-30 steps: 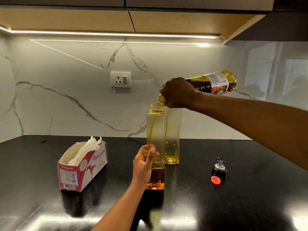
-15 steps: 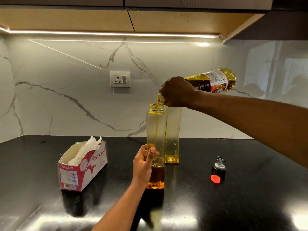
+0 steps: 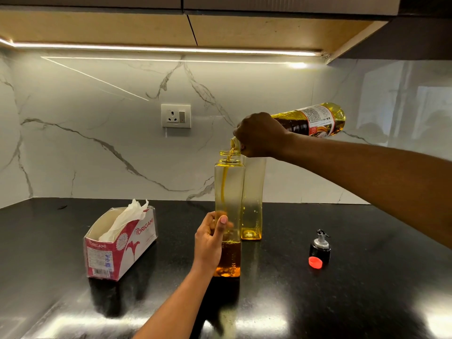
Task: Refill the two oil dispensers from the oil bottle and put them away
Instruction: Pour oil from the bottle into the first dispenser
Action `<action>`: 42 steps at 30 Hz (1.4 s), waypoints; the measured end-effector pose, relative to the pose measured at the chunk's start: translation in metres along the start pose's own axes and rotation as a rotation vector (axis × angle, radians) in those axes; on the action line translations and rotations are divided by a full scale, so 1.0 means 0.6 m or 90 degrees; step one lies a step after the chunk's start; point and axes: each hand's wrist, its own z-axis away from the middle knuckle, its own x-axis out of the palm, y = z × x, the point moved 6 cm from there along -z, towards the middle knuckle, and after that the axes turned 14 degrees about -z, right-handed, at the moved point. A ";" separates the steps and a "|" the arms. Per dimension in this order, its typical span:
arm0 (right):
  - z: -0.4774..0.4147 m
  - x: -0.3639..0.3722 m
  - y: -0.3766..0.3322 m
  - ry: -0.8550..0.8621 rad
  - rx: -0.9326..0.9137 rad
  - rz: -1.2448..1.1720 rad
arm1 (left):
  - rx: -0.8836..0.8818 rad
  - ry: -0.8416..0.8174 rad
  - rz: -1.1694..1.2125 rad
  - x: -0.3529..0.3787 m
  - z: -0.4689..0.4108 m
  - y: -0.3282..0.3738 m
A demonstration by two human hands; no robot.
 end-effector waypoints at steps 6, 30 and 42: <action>0.001 -0.002 -0.001 0.000 -0.003 -0.005 | -0.012 -0.007 0.000 0.000 -0.001 -0.003; -0.001 -0.003 -0.002 0.001 -0.010 0.016 | 0.015 0.004 -0.015 0.000 0.000 0.004; -0.003 0.000 0.001 0.009 -0.015 0.000 | 0.001 -0.006 0.003 -0.001 0.002 0.003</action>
